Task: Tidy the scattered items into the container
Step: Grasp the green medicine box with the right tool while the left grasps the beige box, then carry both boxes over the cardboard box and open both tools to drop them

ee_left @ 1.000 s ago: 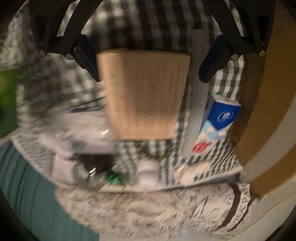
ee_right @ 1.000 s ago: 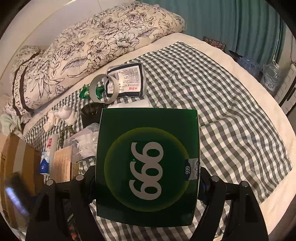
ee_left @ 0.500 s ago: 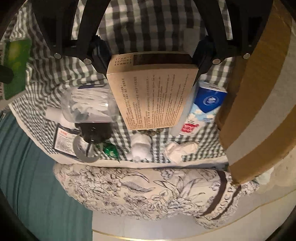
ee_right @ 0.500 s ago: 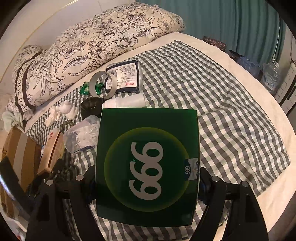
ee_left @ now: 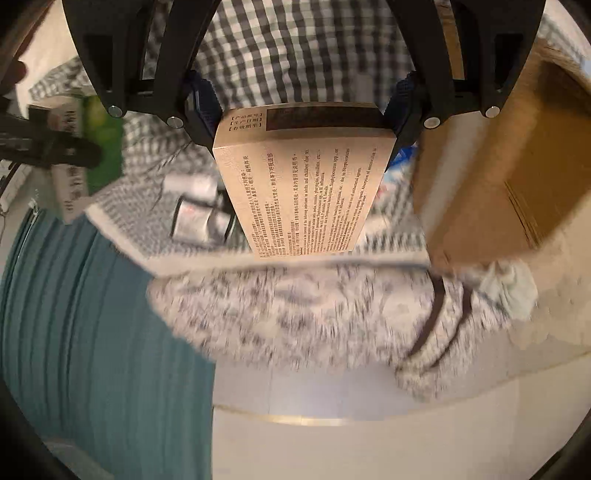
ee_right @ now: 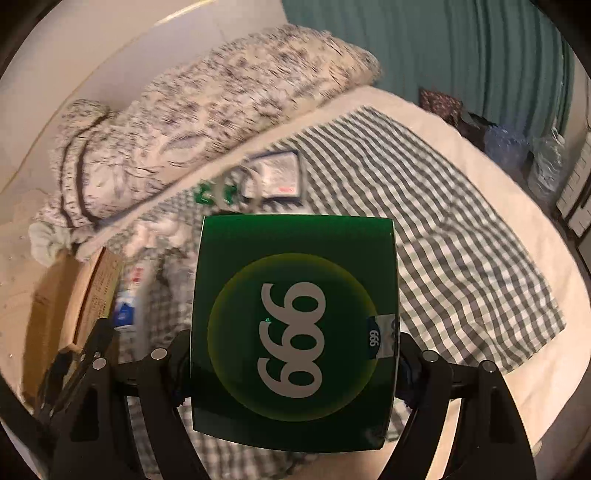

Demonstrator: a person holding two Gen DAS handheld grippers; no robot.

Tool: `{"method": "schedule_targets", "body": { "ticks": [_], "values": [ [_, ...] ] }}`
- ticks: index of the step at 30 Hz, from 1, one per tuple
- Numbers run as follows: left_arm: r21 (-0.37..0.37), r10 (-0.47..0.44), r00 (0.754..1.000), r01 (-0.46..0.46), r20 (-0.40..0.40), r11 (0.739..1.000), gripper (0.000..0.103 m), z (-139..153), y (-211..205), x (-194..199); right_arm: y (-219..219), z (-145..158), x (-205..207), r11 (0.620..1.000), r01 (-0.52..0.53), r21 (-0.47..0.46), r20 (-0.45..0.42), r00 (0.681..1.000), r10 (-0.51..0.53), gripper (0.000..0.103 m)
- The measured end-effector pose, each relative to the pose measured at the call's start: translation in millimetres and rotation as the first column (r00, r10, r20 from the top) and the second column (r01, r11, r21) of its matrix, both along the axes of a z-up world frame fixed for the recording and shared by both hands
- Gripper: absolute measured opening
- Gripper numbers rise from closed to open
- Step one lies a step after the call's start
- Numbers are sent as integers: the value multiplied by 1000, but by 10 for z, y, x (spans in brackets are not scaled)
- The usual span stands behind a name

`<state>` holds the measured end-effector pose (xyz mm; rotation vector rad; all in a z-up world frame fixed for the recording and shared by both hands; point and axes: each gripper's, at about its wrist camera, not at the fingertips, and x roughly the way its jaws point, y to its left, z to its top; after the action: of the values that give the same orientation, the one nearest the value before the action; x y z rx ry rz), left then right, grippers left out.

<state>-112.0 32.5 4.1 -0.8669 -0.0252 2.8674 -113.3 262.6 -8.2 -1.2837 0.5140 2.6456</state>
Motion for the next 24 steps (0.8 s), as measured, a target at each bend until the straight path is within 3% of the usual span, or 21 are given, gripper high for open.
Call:
{"method": "schedule_targets", "body": {
  "ticks": [5, 9, 16, 24],
  "values": [
    [-6, 38, 997, -39, -64, 999, 76, 646, -380, 145, -487, 556, 30, 995, -96, -1, -90, 991, 95, 80],
    [-58, 112, 992, -116, -63, 992, 76, 848, -813, 184, -1039, 912, -4, 980, -197, -25, -155, 969, 190, 80],
    [-93, 242, 970, -243, -23, 966, 76, 780, -1628, 256, -2015, 1112, -58, 930, -367, -29, -203, 913, 355, 80],
    [-106, 344, 939, -340, 23, 935, 76, 545, -2290, 223, -2769, 1017, -157, 875, -484, -26, -183, 863, 471, 80]
  ]
}}
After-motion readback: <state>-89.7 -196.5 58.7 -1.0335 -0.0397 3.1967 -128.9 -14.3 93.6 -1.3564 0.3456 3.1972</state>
